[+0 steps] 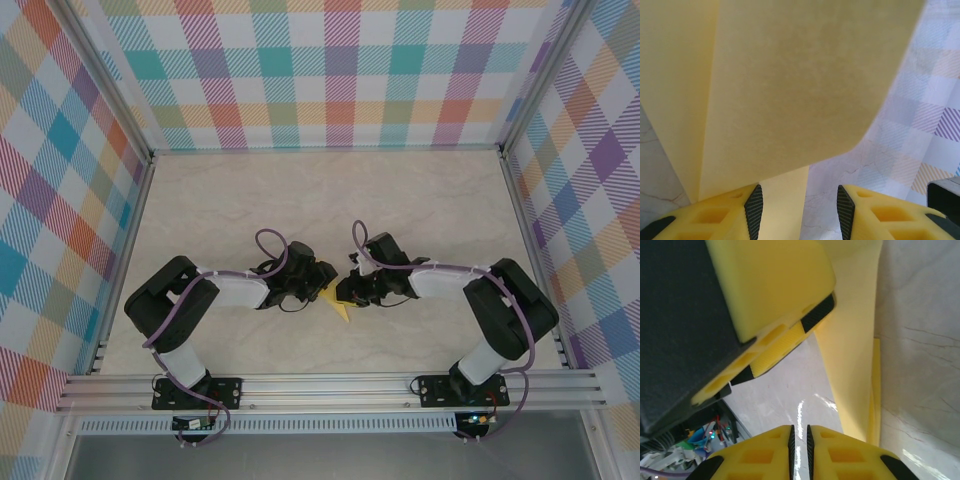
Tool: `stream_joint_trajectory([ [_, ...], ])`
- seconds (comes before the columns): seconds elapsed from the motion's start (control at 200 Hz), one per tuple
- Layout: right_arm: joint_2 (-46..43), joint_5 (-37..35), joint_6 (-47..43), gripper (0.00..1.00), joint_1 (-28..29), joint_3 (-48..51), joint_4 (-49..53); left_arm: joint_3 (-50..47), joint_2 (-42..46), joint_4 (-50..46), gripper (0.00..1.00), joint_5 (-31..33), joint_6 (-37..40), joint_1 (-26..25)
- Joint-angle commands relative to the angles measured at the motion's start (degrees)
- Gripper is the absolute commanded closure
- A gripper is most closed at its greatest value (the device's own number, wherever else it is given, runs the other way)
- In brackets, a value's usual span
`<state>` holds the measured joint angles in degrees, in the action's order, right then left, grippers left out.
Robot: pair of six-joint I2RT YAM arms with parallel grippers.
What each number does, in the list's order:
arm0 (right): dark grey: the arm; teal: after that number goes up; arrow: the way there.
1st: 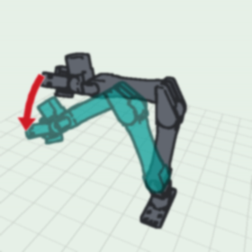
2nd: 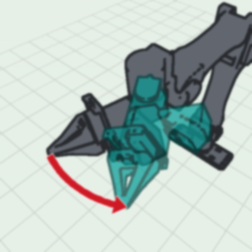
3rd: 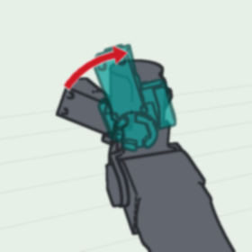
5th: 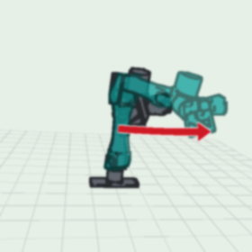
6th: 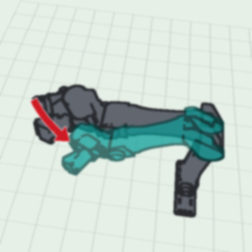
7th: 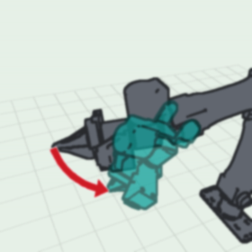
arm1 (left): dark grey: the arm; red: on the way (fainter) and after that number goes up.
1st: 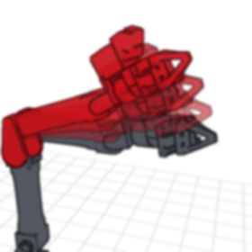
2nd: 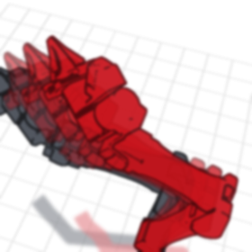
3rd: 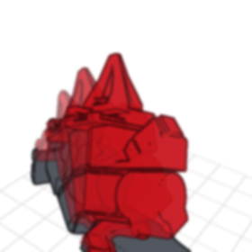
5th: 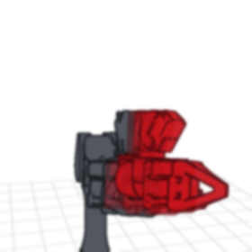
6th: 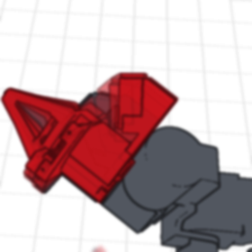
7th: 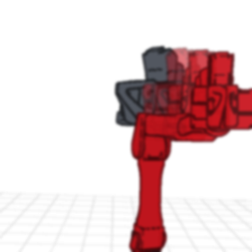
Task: Fold a paper plane with a square sheet of paper (pick it up from the middle)
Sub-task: Fold the wing for the fifth time at the center of the table.
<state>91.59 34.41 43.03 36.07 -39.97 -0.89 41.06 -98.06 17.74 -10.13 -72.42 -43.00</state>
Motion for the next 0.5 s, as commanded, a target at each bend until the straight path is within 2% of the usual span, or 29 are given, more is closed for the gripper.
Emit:
stream_joint_trajectory([
  [0.0,1.6,4.1,3.1,0.83,-0.4,-0.9,-5.0,-1.8,0.4,-5.2,0.54,1.9,0.8,-0.2],
  [0.495,8.0,7.9,5.8,0.84,-2.1,-0.9,-9.2,-2.0,-0.1,-4.6,0.54,1.6,0.7,-0.2],
])
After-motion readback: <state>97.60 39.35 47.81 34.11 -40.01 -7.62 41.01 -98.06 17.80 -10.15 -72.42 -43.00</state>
